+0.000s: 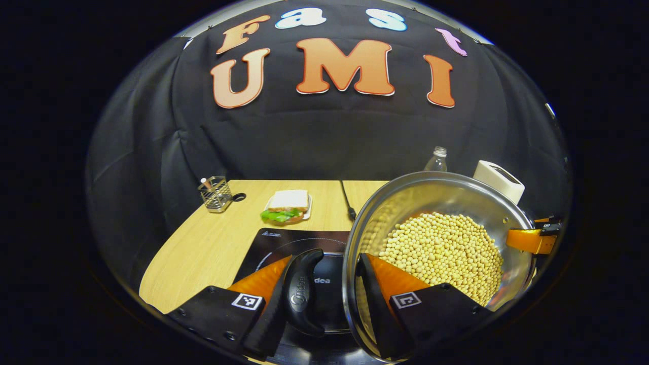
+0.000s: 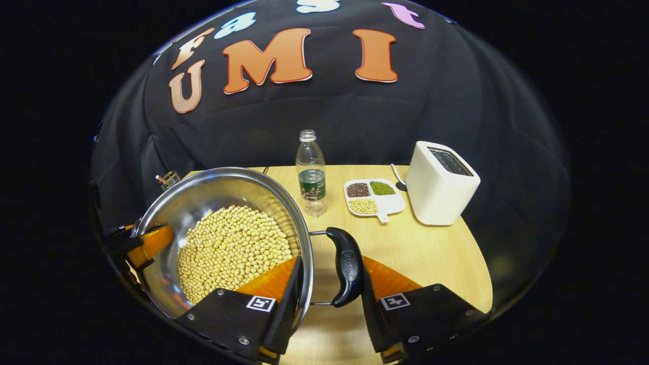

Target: First push the handle of the pot to place it horizontally, then grasp the pot with both hands and set it on the induction cooktop.

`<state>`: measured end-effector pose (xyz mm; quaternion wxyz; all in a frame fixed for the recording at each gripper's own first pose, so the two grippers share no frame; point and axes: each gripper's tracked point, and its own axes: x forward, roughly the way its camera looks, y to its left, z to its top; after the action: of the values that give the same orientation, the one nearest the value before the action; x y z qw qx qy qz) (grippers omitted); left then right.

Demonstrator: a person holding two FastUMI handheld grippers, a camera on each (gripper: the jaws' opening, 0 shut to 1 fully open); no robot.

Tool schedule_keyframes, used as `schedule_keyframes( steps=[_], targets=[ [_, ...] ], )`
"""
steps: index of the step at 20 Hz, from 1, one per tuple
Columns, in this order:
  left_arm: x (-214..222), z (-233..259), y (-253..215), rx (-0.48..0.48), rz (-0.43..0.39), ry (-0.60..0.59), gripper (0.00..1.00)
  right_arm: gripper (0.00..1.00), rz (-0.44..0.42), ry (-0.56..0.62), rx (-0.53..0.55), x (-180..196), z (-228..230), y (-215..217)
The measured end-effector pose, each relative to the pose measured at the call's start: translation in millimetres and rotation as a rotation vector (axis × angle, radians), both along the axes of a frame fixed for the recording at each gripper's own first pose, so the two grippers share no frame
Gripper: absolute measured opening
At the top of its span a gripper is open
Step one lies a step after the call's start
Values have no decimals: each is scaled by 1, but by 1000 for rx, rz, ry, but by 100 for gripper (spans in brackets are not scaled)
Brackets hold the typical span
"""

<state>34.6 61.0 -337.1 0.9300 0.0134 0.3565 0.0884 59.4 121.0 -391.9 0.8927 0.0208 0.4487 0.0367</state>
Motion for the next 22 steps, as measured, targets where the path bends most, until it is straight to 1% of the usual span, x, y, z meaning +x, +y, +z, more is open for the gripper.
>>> schedule_keyframes(
  steps=[3,6,7,8,9,10,13,14,15,17,18,19,22],
  targets=[
    [-15,3,23,11,36,2,78,60,32,4,22,-2,-2,20],
    [-31,6,47,21,75,9,78,61,78,16,24,-7,-2,52],
    [-34,8,56,26,85,6,75,61,81,1,32,-5,-2,58],
    [-37,10,63,29,94,2,81,61,97,12,30,-6,0,65],
    [-40,13,70,36,103,-1,78,60,107,6,32,-5,3,73],
    [-43,14,78,41,110,-3,77,61,113,-1,35,-3,5,81],
    [-50,17,98,47,135,-3,77,60,138,-1,37,-2,6,101],
    [-52,18,105,49,143,-2,81,61,145,0,40,-1,6,107],
    [-52,18,112,53,149,-2,77,61,149,5,47,0,5,114],
    [-53,18,124,60,159,3,77,60,160,10,54,2,3,126],
    [-55,19,129,60,163,11,77,56,168,11,55,3,3,131],
    [-56,18,136,62,165,18,74,61,170,13,57,5,1,137],
    [-52,17,150,75,172,28,74,61,176,19,56,5,-3,150]
  ],
)
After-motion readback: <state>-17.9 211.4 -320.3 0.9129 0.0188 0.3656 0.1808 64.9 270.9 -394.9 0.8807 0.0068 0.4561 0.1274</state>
